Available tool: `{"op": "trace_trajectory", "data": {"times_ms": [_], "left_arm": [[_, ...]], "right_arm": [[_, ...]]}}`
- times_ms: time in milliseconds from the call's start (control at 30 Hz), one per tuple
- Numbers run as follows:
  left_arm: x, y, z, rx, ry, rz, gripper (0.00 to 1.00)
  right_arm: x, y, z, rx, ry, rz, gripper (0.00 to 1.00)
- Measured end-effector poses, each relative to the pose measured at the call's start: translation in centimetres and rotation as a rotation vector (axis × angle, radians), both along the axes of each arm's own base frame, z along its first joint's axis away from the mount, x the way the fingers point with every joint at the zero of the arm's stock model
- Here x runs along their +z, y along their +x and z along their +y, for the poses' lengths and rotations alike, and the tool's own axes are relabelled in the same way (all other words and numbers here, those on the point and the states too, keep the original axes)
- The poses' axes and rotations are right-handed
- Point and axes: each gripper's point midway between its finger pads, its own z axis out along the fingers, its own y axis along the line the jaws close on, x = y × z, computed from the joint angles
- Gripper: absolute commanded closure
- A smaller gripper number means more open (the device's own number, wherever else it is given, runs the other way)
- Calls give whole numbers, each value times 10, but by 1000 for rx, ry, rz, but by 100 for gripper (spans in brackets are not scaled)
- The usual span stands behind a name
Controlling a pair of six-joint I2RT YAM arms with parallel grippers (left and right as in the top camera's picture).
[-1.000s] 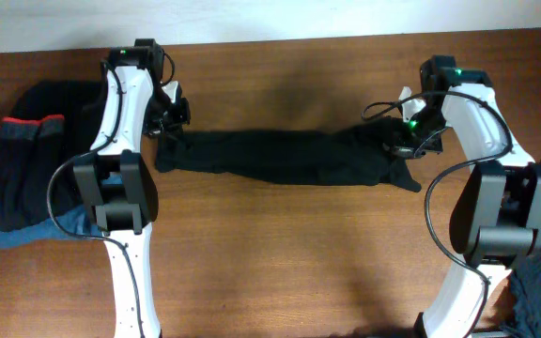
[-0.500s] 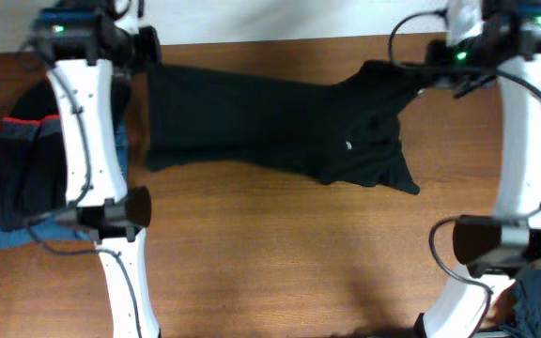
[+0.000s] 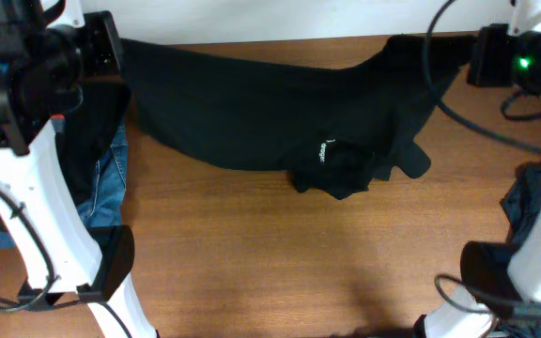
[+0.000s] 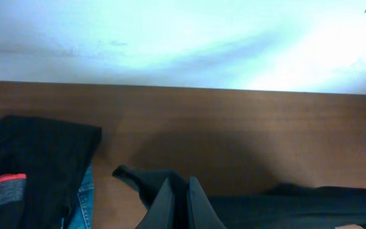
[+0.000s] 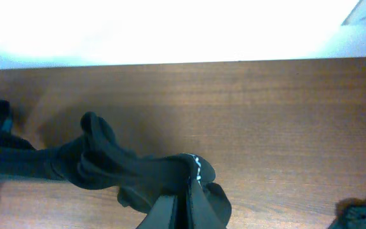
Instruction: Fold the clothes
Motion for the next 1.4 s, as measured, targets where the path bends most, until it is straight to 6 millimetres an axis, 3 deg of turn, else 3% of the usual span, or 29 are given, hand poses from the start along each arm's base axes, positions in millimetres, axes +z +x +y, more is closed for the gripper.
{"op": "trace_trajectory", "data": {"times_ms": [100, 167, 333, 500, 600, 733, 867, 967, 1067, 1200, 1267, 1367, 1400], "left_arm": [[7, -6, 1, 4, 3, -17, 100], [7, -10, 2, 5, 6, -7, 100], [-11, -33, 6, 25, 24, 106, 100], [-38, -81, 19, 73, 76, 247, 100], [-45, -118, 24, 92, 98, 276, 100], [-23, -149, 30, 126, 117, 163, 100], [12, -159, 34, 154, 119, -5, 100], [19, -151, 36, 166, 123, -41, 100], [3, -125, 36, 162, 127, 18, 100], [-47, -72, 32, 135, 126, 184, 100], [-92, -29, 29, 117, 124, 296, 100], [-144, 21, 27, 105, 122, 372, 100], [-159, 44, 27, 101, 122, 364, 100]], "right_arm": [[15, -22, -1, -26, -5, -34, 96], [22, -48, -2, -52, -14, -48, 96], [0, -95, -7, -105, -34, 38, 96], [-25, -131, -7, -127, -37, 105, 96], [-20, -152, -6, -141, -34, 69, 96], [0, -180, -11, -193, -57, -31, 96], [13, -191, -24, -266, -101, -84, 96], [5, -172, -31, -287, -118, -29, 96], [-17, -136, -37, -288, -130, 85, 96], [-77, -69, -45, -268, -147, 325, 96], [-109, -40, -49, -246, -159, 420, 96], [-151, 6, -50, -189, -172, 489, 96], [-164, 30, -51, -168, -174, 469, 96]]}}
